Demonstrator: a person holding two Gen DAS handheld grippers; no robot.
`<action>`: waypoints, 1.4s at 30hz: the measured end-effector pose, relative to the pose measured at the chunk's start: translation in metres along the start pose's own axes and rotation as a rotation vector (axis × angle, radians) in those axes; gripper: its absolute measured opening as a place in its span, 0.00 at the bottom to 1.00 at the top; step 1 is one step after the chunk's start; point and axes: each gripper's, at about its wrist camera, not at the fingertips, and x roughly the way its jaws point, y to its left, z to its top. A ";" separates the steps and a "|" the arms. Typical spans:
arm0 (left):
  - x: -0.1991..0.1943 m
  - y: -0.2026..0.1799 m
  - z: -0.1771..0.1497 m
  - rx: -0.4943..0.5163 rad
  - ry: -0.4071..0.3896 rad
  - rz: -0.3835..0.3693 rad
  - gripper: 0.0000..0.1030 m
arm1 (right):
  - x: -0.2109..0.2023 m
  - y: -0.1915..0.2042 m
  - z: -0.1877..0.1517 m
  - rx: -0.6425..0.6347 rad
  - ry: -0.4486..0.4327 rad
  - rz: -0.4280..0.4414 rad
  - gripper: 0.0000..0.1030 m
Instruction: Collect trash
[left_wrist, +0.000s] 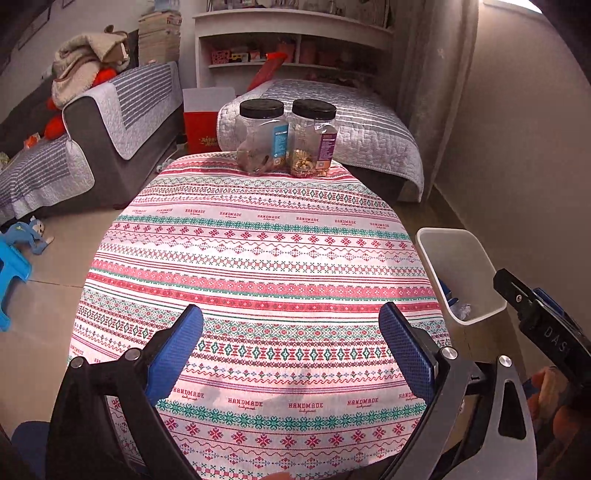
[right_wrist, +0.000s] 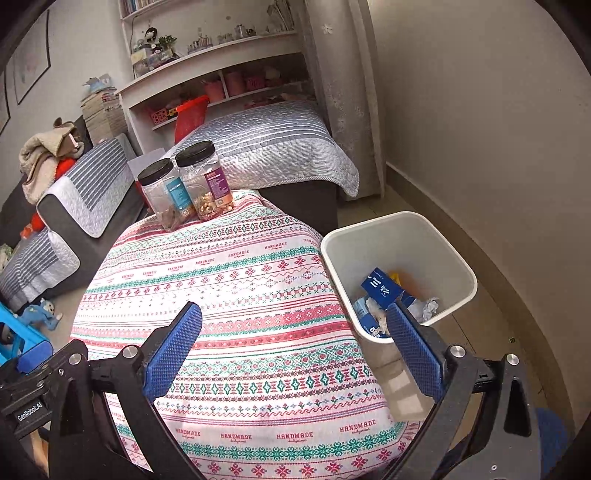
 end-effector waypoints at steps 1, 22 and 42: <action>0.000 0.001 -0.003 0.005 -0.003 0.006 0.90 | -0.002 0.001 -0.006 0.002 0.001 -0.017 0.93; 0.033 -0.012 -0.008 0.033 0.013 0.022 0.90 | 0.000 0.018 -0.030 -0.110 -0.076 -0.198 0.93; 0.042 -0.015 -0.007 0.024 0.027 0.019 0.93 | 0.002 0.013 -0.028 -0.094 -0.060 -0.160 0.93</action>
